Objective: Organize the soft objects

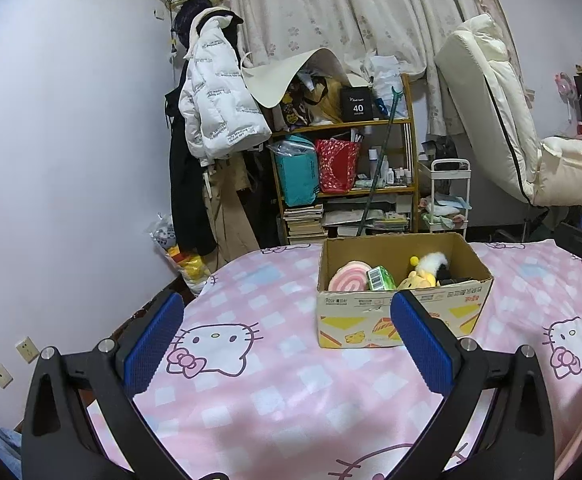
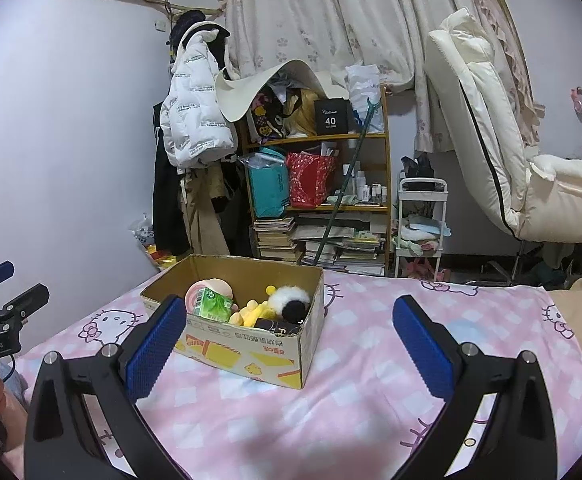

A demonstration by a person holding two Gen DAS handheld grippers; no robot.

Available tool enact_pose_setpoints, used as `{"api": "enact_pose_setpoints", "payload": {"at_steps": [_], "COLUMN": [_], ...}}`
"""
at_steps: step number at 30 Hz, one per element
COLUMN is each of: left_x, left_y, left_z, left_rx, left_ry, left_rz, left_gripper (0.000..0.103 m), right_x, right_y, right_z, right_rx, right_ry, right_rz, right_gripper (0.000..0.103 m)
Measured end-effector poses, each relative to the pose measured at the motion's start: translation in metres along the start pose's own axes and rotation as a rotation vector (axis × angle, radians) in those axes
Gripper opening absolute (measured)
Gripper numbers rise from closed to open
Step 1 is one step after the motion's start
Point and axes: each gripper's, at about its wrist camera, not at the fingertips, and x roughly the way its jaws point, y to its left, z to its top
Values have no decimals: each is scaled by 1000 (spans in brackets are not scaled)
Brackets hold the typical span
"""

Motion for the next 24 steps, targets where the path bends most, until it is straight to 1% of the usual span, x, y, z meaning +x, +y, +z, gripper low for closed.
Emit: {"api": "enact_pose_setpoints", "payload": {"at_steps": [6, 24], "left_x": [5, 3], "left_y": [1, 0], "left_z": [-1, -1], "left_rx": [-1, 0], "left_ry": [20, 16], "left_rz": [-2, 16], "left_gripper": [102, 102], "right_x": [1, 1], "right_y": [5, 5], "right_z": [-4, -4], "right_rx": [-2, 2], "right_ry": [5, 8], "right_rz": [0, 0], "right_gripper": [103, 103]}}
